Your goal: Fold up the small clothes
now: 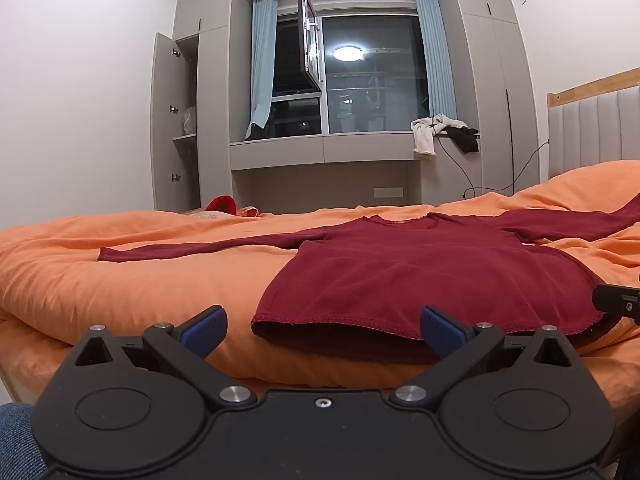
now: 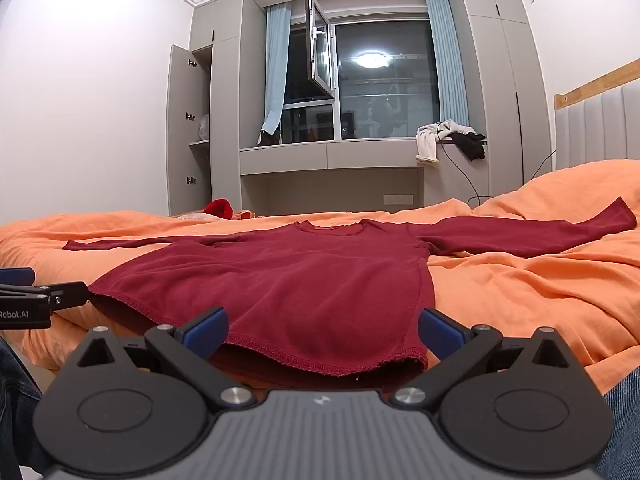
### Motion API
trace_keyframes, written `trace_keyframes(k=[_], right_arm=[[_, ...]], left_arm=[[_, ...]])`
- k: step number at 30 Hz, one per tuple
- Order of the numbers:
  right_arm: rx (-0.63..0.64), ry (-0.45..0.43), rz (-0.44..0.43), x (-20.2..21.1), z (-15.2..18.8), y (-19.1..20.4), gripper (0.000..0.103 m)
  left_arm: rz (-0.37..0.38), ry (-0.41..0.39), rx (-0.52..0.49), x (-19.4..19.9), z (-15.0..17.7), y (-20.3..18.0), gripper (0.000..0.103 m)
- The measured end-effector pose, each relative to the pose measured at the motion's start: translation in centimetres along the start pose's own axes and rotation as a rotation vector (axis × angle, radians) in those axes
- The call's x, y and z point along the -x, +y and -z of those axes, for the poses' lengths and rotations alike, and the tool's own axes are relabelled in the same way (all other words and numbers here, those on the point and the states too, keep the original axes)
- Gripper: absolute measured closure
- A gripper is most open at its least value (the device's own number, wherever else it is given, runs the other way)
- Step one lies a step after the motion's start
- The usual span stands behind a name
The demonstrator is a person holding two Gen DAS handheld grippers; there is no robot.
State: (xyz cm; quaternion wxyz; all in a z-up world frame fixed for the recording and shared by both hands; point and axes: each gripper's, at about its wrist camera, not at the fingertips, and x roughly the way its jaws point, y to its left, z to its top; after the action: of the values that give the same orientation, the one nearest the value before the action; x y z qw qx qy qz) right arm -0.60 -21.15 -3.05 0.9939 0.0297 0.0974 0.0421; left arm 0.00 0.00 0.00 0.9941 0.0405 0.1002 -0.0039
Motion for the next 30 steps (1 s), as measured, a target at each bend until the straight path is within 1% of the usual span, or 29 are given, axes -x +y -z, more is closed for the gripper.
trace_keyframes(k=[30], right_arm=[[-0.003, 0.006, 0.003, 0.18, -0.05, -0.24, 0.0]], left_arm=[[0.002, 0.004, 0.007, -0.01, -0.02, 0.04, 0.001]])
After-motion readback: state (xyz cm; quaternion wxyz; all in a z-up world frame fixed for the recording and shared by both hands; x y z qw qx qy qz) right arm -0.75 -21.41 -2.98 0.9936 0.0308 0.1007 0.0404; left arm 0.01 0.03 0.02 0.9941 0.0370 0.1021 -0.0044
